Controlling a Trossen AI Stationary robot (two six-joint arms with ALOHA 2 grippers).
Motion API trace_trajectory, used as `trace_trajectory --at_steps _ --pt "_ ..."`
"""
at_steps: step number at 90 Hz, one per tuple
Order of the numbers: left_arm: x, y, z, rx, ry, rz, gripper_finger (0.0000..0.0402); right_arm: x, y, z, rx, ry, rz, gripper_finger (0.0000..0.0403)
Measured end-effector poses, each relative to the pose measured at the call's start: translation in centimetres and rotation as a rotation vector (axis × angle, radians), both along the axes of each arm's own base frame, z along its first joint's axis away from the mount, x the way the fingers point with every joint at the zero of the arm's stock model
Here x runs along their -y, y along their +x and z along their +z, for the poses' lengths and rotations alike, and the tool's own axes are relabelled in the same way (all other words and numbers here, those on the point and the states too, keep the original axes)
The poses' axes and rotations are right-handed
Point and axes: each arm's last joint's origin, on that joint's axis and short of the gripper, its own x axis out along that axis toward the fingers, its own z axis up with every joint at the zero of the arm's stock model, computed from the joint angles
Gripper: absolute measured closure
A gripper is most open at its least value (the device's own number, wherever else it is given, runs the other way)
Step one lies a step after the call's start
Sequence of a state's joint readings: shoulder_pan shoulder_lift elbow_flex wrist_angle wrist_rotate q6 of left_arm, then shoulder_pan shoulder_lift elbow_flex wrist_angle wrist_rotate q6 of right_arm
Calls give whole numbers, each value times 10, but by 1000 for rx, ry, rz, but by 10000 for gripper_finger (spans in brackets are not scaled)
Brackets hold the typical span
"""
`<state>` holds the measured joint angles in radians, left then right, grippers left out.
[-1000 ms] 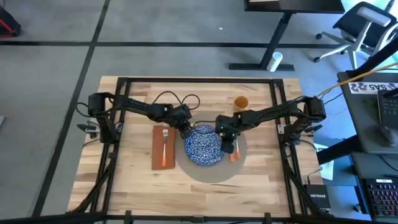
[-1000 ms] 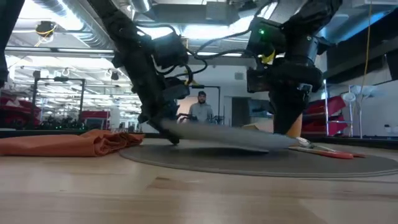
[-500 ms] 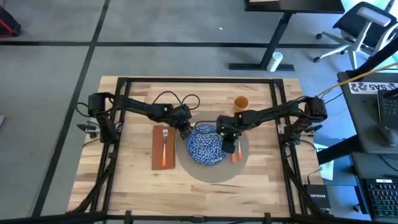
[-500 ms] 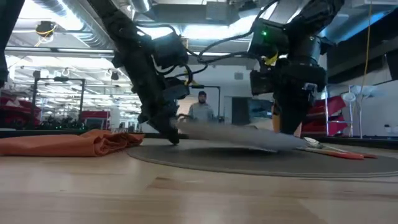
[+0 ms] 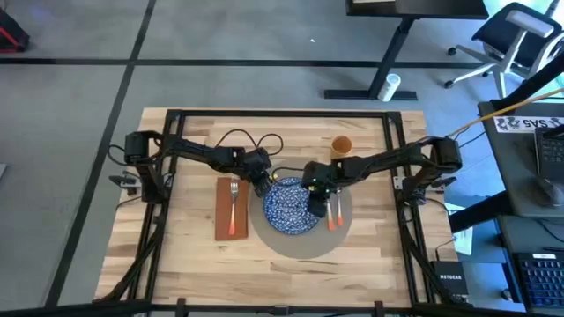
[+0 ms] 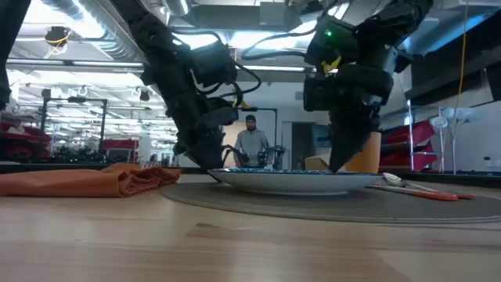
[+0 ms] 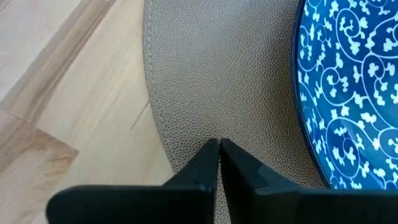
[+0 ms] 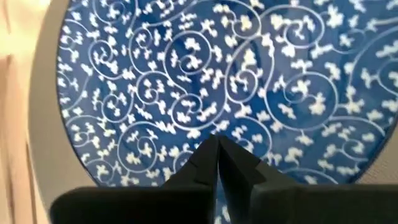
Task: Set table place
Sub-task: Adjust the blue plate on the gray mat
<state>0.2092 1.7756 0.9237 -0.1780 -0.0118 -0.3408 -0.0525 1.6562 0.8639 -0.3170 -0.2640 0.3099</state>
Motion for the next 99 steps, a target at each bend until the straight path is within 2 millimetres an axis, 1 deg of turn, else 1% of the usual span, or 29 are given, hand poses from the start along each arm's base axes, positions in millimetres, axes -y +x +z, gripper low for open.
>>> trace_trajectory --at_steps 39,99 --pt "0 0 0 -1 0 0 402 -1 -11 -9 -84 4 2 403" --pt "0 -2 -1 -23 7 -7 402 -2 -16 -9 -133 42 8 403"
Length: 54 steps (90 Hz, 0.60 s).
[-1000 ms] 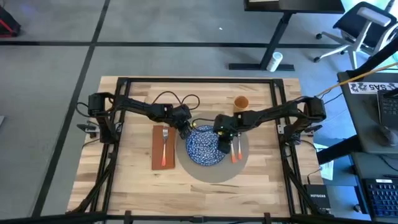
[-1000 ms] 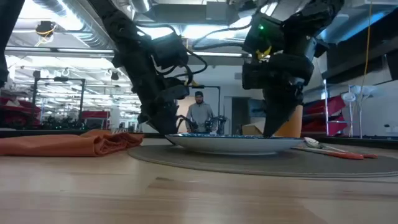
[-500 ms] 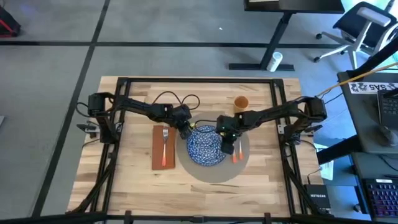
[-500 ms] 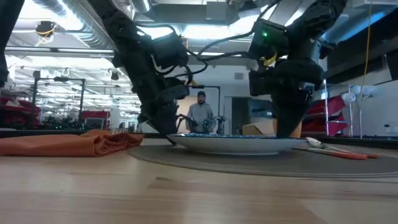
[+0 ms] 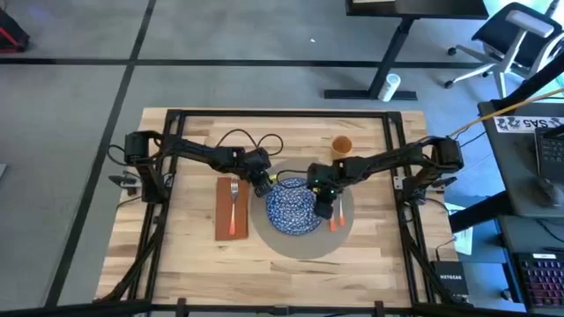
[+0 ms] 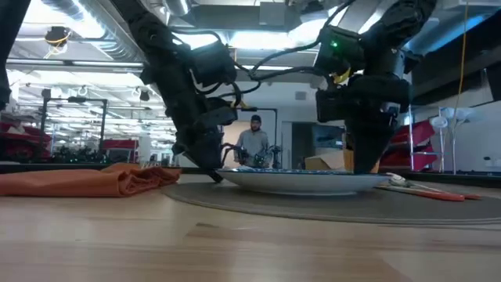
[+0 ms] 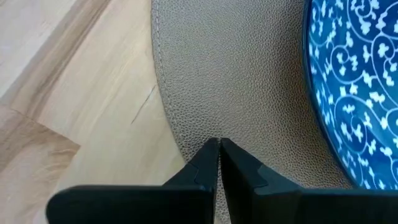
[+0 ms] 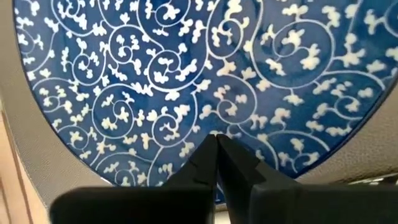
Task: Set table place
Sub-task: Adjust the blue plate on the gray mat
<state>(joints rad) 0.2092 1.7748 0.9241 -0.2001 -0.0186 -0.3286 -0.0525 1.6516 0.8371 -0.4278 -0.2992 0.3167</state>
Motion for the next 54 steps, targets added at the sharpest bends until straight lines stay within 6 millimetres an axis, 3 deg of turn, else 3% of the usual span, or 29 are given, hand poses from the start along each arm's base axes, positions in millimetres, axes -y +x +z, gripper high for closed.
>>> trace_trajectory --at_steps 54 --pt "2 -11 -10 -42 -14 13 402 0 -2 0 -23 13 -16 403"
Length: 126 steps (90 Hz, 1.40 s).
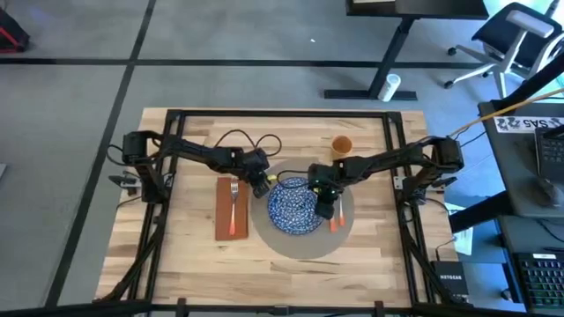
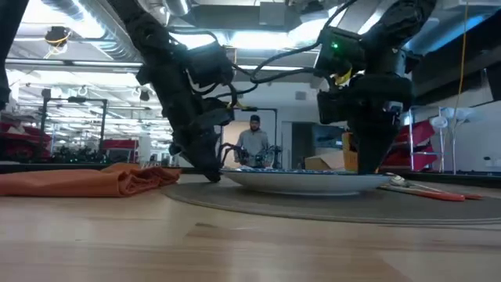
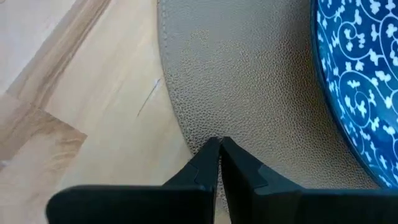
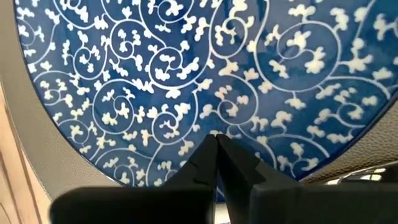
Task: Set table place
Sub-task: Adjust the blue plate on the gray mat, then adjust the orange napkin
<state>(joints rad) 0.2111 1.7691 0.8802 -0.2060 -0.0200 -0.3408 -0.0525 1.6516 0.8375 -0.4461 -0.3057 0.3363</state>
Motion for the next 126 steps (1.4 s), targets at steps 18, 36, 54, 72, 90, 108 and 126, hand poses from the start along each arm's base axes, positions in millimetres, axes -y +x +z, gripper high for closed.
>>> trace_trajectory --at_steps 18,36,54,72,90,108,126 --pt "0 0 -1 6 0 1 402 0 0 0 -4 2 -7 403" --pt "0 4 6 28 6 2 402 0 1 2 22 -1 -23 403" --pt "-2 6 33 65 21 4 402 1 4 16 125 -22 -44 403" --pt "7 -2 53 -41 -4 -17 402 1 13 30 180 -20 -53 403" --pt "27 -14 58 -153 -46 -21 402 3 25 48 247 -46 -39 403" --pt "40 -29 50 -314 -12 31 402 3 28 55 267 -68 -28 403" --pt "39 -28 42 -266 6 34 402 3 28 55 266 -70 -26 403"
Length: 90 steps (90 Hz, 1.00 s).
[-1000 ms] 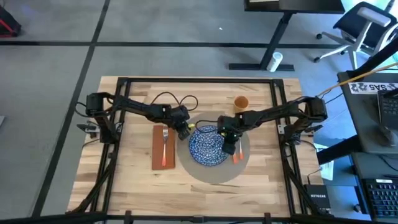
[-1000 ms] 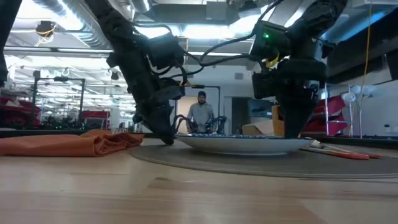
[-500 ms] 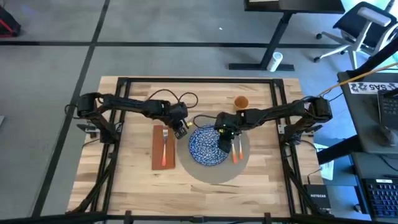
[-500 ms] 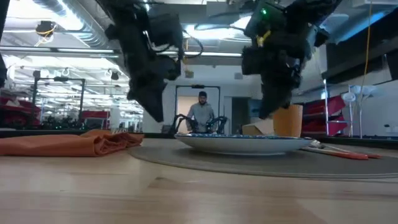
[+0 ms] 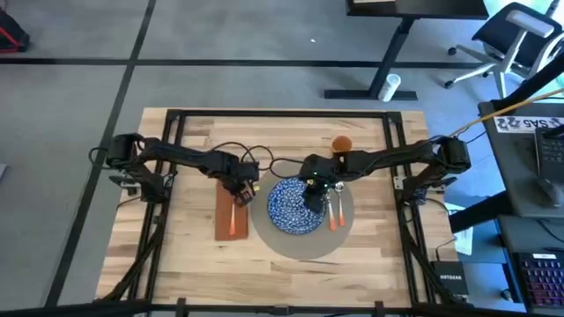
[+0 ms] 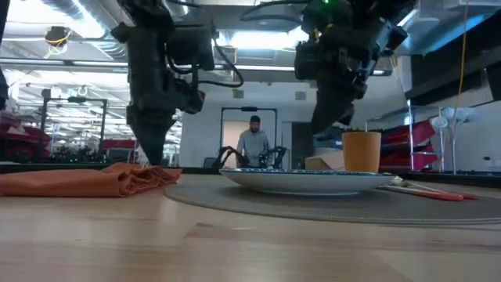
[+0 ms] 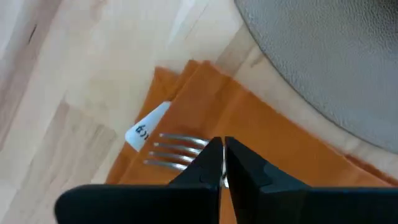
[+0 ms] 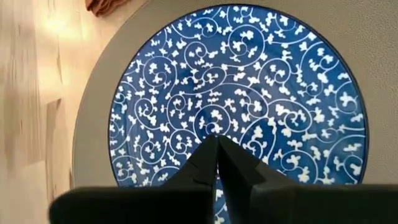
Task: Set table place
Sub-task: Adjust the orange napkin
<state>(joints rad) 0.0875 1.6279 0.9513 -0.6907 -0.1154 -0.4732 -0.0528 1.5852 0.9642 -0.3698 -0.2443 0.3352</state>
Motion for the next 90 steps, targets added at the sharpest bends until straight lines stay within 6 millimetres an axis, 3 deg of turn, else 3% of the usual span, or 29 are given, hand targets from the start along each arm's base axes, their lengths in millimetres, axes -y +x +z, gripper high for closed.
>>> trace_trajectory --at_steps 36,90 --pt "-2 7 -25 -43 4 4 402 0 0 0 1 0 0 403" --pt "-4 14 -25 32 -3 37 402 0 0 0 1 0 0 403"
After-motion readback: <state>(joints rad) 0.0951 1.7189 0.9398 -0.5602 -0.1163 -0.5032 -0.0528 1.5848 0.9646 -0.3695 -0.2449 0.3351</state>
